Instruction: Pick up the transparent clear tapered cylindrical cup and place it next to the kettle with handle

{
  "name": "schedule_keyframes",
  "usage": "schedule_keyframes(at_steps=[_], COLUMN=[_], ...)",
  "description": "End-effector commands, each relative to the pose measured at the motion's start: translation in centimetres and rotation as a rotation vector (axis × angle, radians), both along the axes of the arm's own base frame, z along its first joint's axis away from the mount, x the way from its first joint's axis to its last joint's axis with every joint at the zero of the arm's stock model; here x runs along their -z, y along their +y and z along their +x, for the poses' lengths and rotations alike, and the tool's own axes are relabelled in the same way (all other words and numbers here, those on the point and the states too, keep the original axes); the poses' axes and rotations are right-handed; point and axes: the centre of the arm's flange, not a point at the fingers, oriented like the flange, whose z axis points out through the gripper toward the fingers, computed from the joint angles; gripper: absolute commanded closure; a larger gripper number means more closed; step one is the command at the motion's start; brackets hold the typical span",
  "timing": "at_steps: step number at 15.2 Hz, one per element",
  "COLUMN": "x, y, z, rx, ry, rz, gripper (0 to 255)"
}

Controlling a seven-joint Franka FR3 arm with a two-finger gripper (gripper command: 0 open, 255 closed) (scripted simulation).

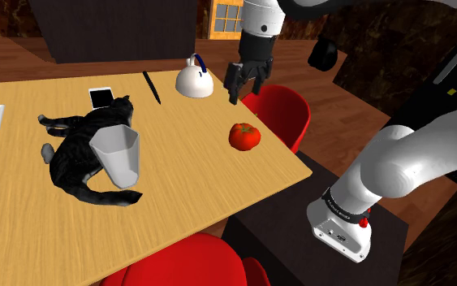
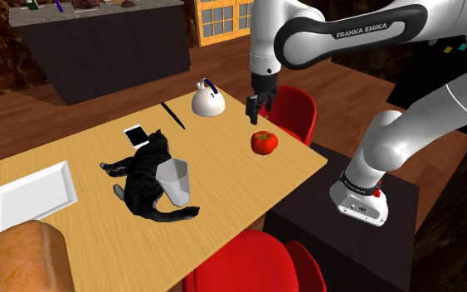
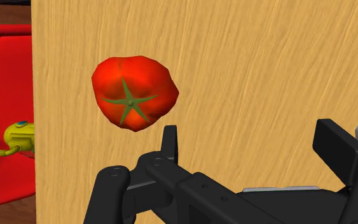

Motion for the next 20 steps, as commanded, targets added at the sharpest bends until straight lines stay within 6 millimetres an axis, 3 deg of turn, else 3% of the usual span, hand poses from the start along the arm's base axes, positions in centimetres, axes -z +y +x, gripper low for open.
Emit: schedule_keyframes(at_steps=[1, 20], x=[1.0, 9.4], y=[1.8, 20.5], z=[0.8, 12.2], rx=[0.006, 0.051], ry=[-0.005, -0.042], rz=[0.013, 0.124], gripper=[0, 0])
